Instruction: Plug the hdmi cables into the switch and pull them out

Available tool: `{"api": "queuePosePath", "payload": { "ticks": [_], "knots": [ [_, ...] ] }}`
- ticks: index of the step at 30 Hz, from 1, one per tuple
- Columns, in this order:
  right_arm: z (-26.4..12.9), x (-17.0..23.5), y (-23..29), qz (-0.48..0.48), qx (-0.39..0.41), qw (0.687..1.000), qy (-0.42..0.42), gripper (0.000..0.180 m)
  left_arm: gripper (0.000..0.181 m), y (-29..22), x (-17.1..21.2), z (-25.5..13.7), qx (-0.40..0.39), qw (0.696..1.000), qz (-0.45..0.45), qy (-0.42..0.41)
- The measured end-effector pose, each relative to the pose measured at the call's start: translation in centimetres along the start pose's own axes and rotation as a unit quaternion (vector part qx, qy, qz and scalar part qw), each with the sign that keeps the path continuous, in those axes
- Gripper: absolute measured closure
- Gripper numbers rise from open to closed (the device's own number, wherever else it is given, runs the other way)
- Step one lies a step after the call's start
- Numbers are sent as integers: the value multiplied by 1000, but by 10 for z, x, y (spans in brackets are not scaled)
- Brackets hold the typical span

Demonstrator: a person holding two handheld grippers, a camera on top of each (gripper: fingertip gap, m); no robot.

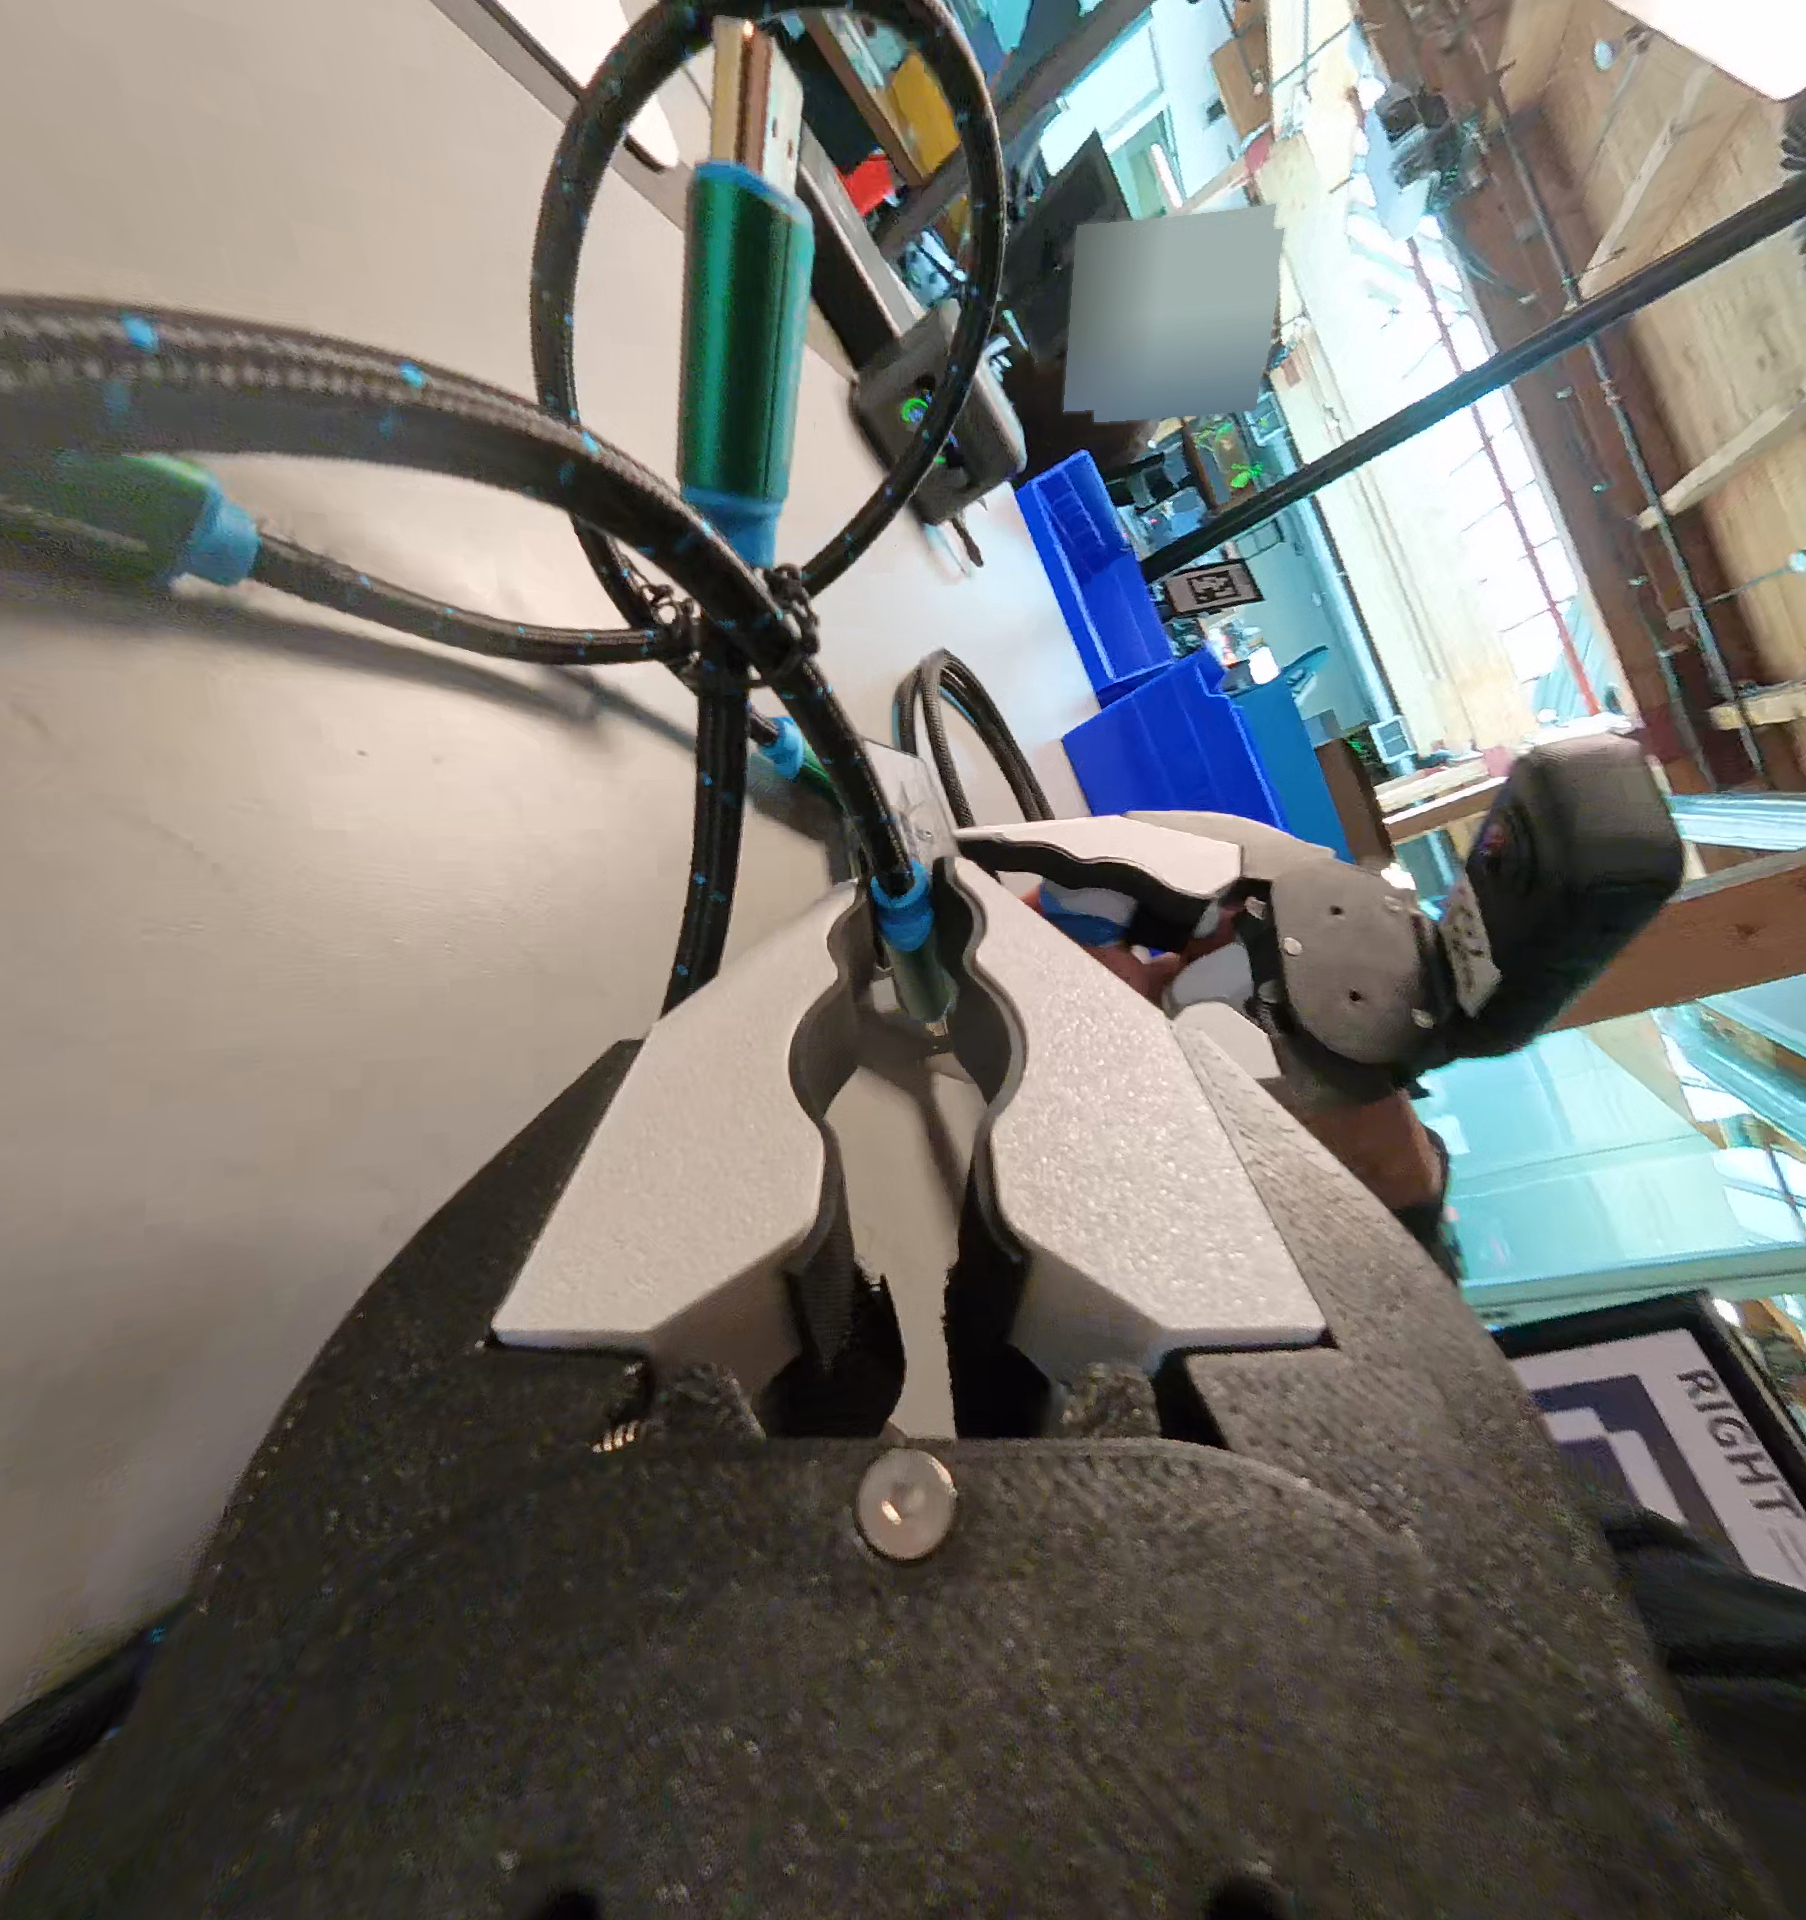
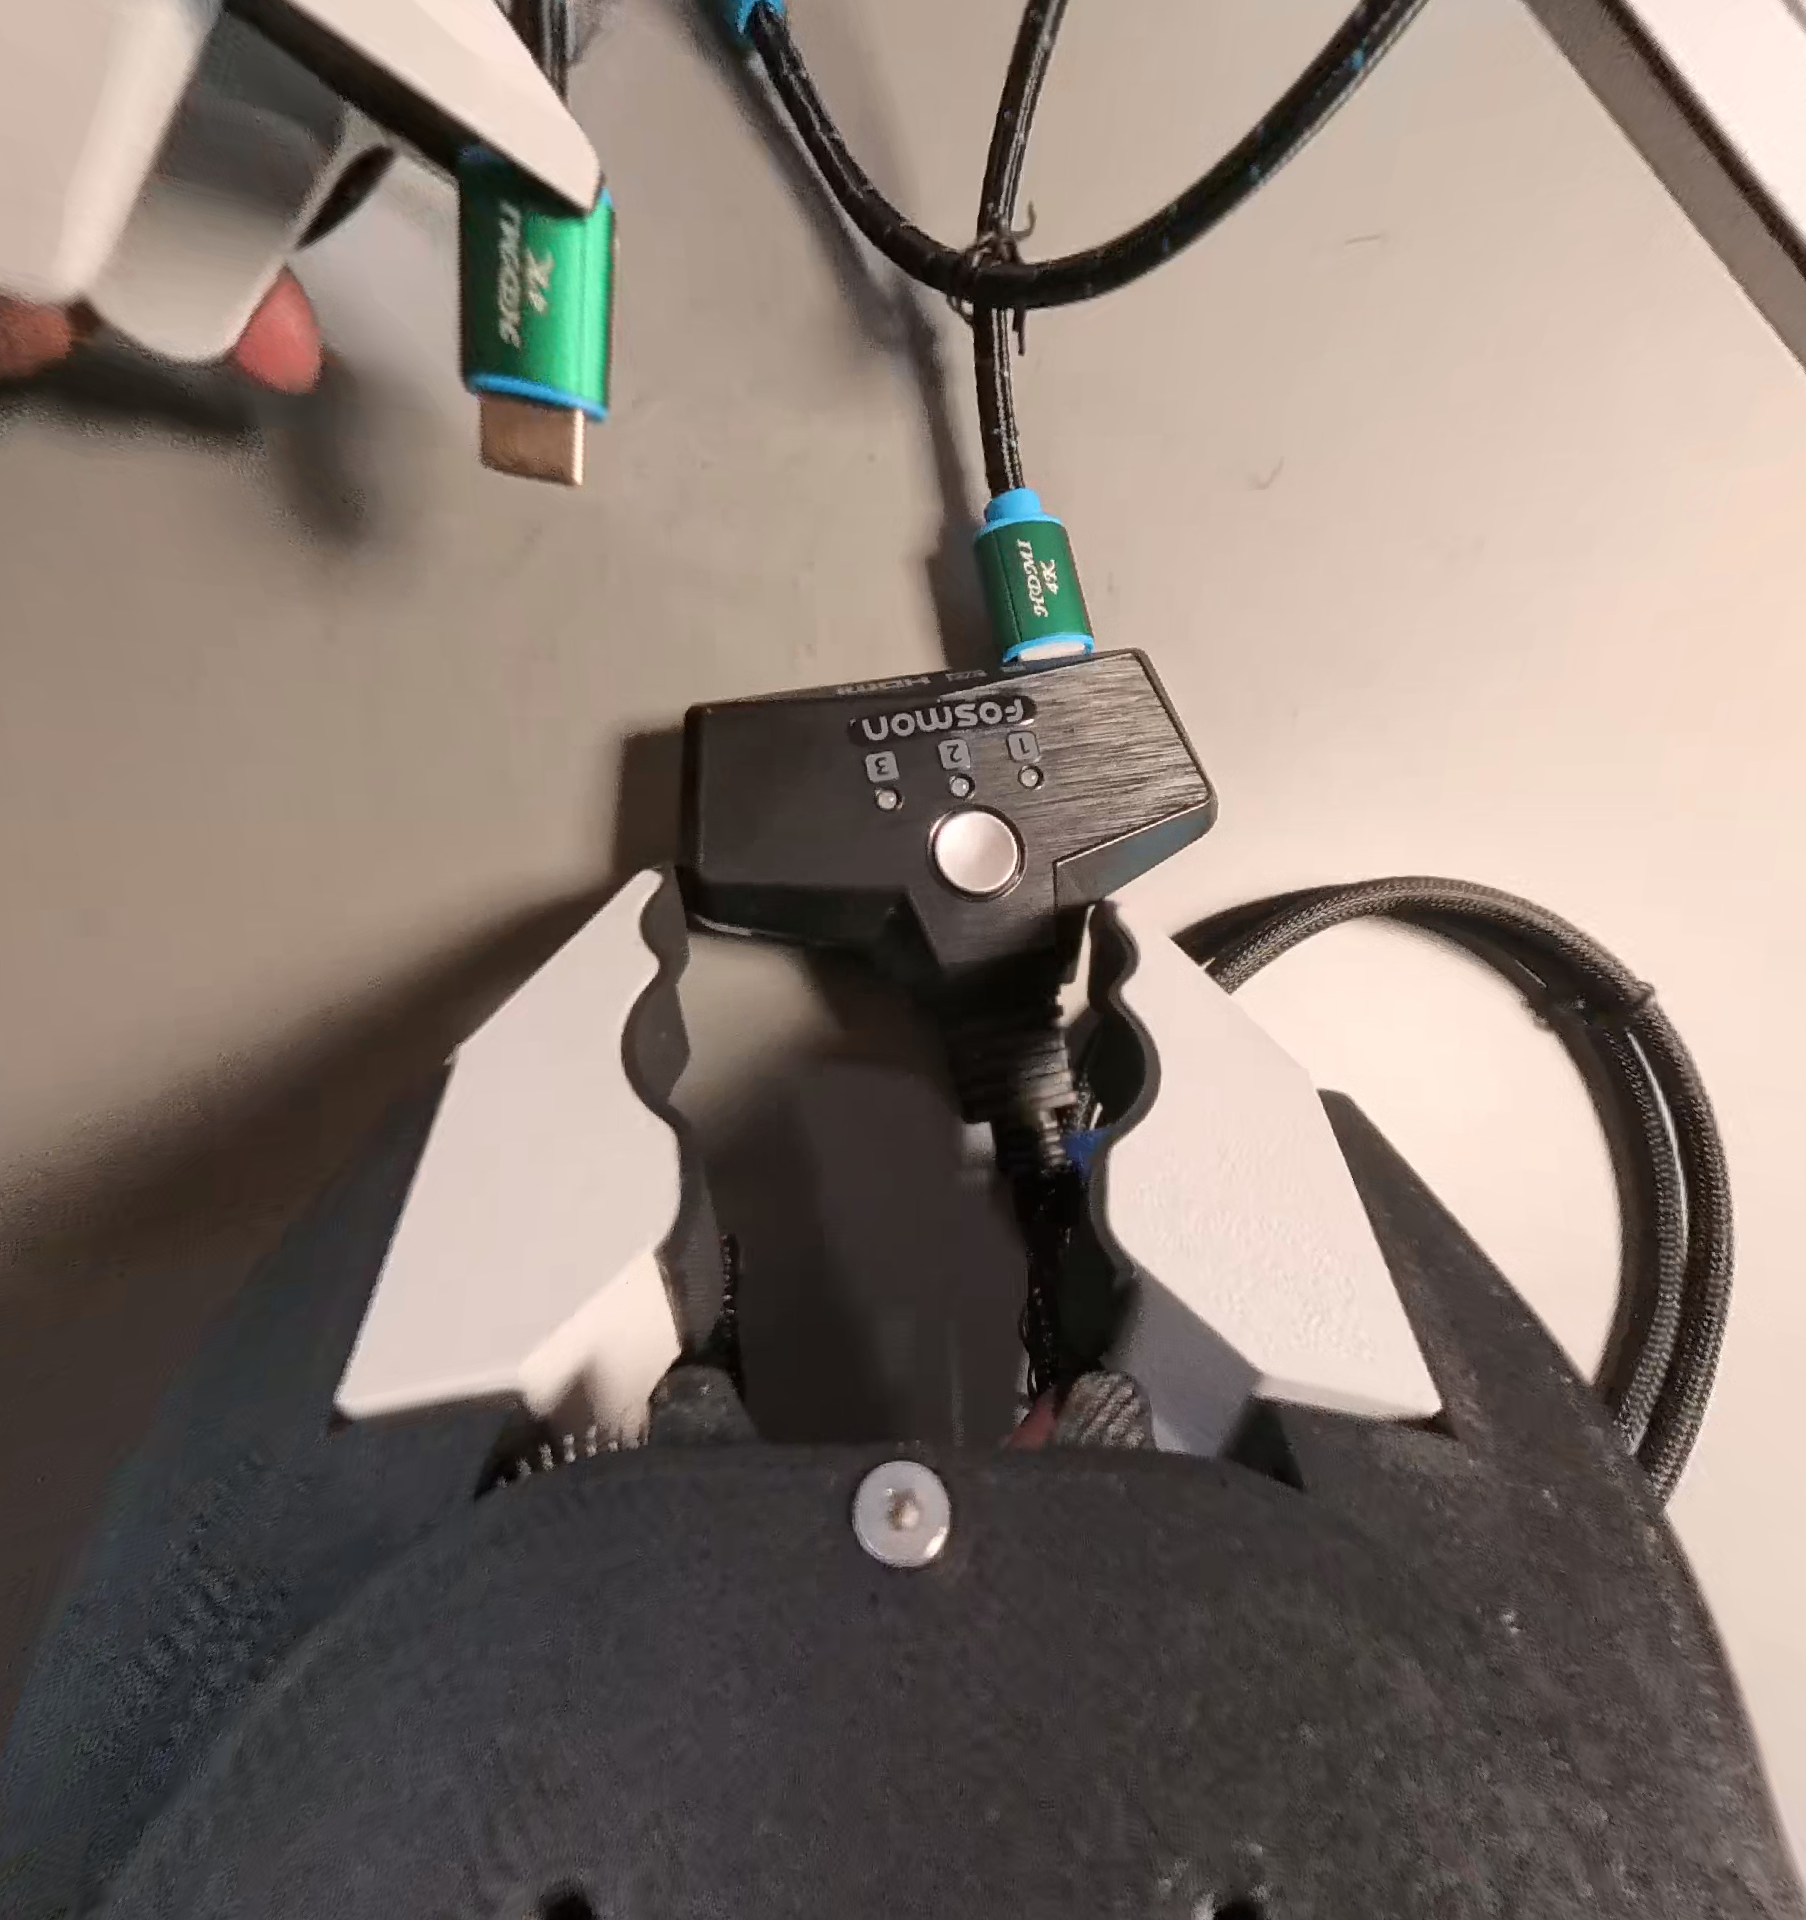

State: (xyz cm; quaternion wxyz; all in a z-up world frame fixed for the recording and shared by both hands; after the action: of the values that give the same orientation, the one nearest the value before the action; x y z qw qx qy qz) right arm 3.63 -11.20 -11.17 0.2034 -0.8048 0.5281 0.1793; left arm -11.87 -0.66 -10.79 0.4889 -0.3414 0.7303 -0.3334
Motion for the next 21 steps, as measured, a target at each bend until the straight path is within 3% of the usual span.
{"api": "queuePosePath", "payload": {
  "ticks": [11,21],
  "knots": [
    [0,-13,30,-31,-3,1000,-5,102,170,6,-3,-3,-15,1000,-10,-12],
    [-23,-35,44,-101,13,983,-153,113,170,-4,-2,-5,22,999,-20,-40]
  ]
}}
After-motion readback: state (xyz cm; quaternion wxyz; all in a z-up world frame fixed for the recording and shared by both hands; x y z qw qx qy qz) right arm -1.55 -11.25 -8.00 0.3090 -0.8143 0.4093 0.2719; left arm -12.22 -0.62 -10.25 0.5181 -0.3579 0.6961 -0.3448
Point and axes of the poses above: each gripper's, where its closed fingertips meet, z out along the fingers, x out of its underside, y = z × x across the jaws, the point moved 8 cm from there along -z, back along the fingers, and after that the axes turned 10 degrees about y, right-handed, at the moved point
